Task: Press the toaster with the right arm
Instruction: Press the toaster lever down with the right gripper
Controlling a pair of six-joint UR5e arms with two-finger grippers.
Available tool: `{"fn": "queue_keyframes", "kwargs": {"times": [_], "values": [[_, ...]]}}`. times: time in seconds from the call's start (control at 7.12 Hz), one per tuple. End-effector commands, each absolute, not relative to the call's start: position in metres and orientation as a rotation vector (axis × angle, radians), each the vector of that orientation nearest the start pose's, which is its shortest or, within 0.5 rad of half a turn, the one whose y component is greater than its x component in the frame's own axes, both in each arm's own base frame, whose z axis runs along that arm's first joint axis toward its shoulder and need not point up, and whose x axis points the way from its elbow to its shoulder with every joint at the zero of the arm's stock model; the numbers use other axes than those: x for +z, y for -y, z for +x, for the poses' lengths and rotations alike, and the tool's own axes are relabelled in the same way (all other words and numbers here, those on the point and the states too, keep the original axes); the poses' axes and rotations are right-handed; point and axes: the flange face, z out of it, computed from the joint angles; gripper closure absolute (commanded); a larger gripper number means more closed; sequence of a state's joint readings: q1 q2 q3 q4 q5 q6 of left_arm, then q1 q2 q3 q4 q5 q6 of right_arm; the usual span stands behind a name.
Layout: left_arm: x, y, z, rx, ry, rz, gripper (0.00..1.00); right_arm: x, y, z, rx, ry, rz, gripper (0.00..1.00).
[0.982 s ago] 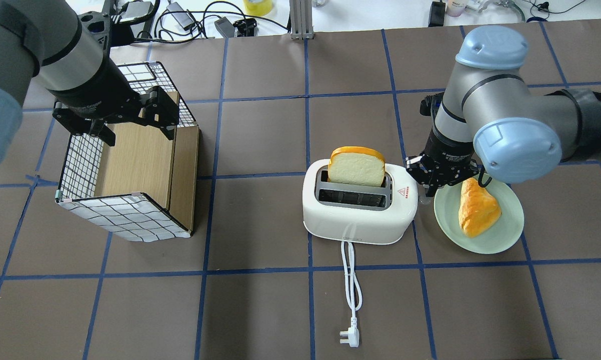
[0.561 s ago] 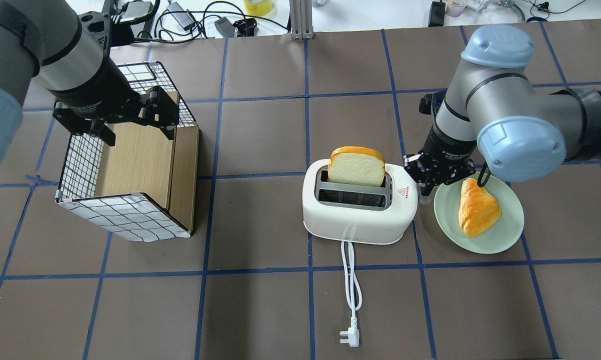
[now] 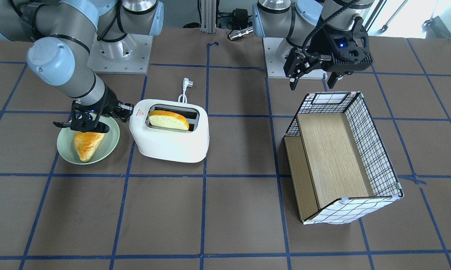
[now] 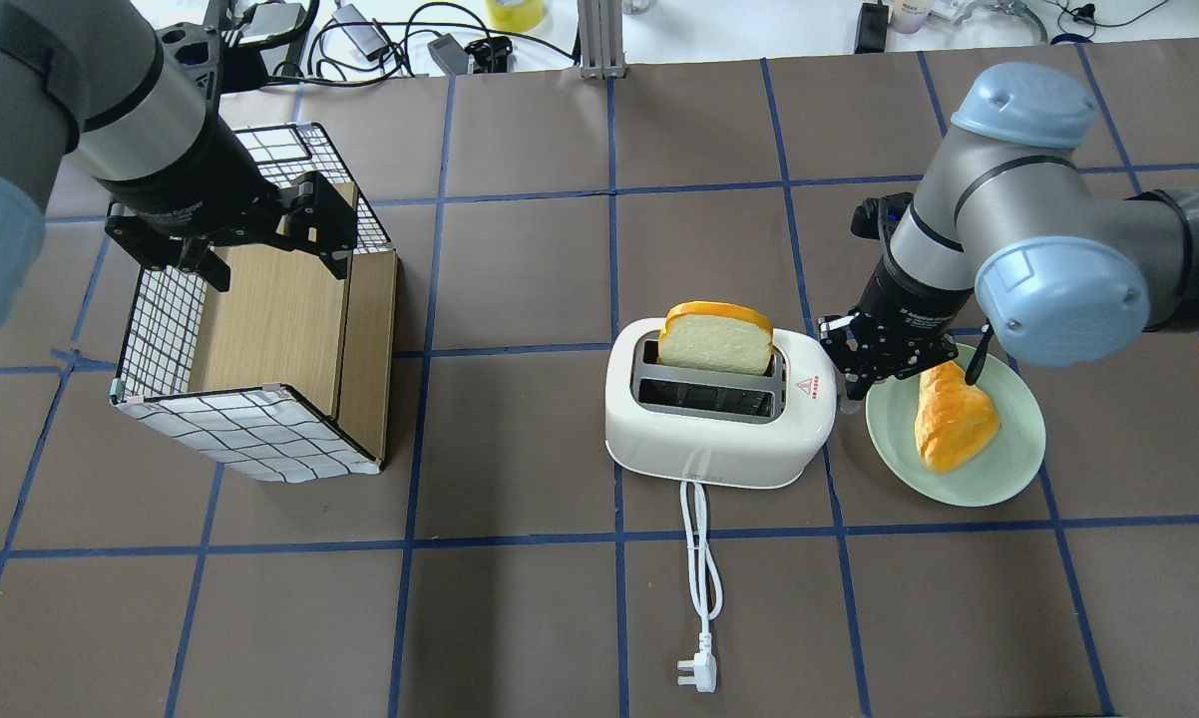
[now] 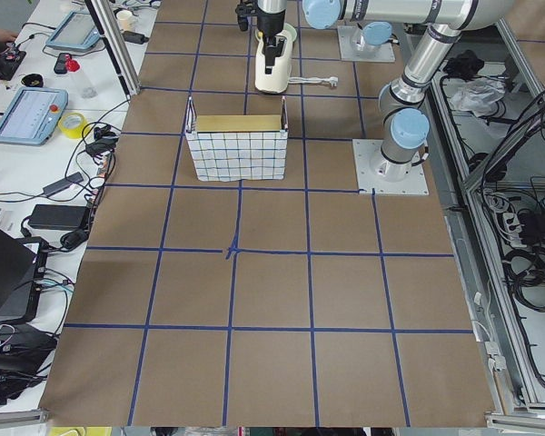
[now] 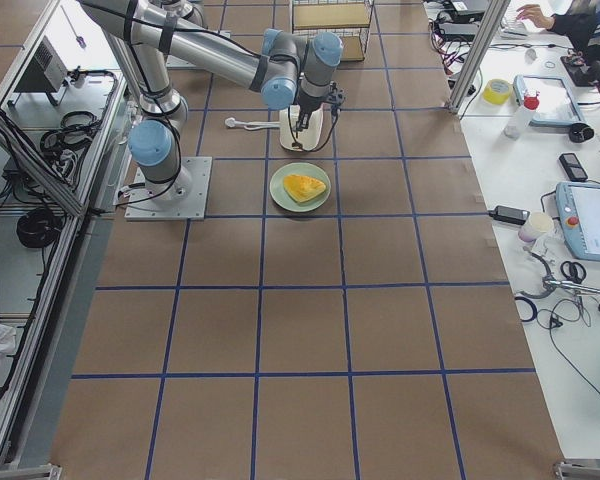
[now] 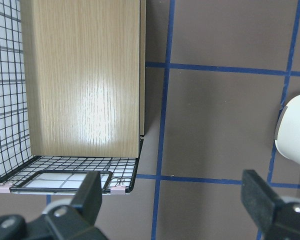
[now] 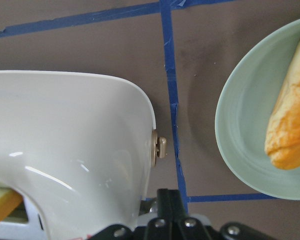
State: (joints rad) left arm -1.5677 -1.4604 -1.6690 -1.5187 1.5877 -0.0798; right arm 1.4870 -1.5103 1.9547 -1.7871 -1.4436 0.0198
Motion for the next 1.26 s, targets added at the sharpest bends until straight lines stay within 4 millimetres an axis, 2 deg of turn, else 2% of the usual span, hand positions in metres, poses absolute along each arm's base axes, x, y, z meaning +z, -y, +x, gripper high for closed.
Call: {"fn": "queue_keyframes", "kwargs": {"times": [0.0,0.42,0.84,1.12], "values": [[0.497,0.452,-0.13,-0.102,-3.123,-0.13,0.0,0.294,0.463,0.109,0.345,-2.918,0.195,1.0],[0.497,0.452,-0.13,-0.102,-3.123,-0.13,0.0,0.288,0.462,0.105,0.349,-2.913,0.18,1.0],[0.497,0.452,-0.13,-0.102,-3.123,-0.13,0.0,0.276,0.468,0.089,0.381,-2.871,0.234,1.0],[0.497,0.452,-0.13,-0.102,-3.123,-0.13,0.0,0.274,0.469,0.089,0.385,-2.867,0.235,1.0]]}}
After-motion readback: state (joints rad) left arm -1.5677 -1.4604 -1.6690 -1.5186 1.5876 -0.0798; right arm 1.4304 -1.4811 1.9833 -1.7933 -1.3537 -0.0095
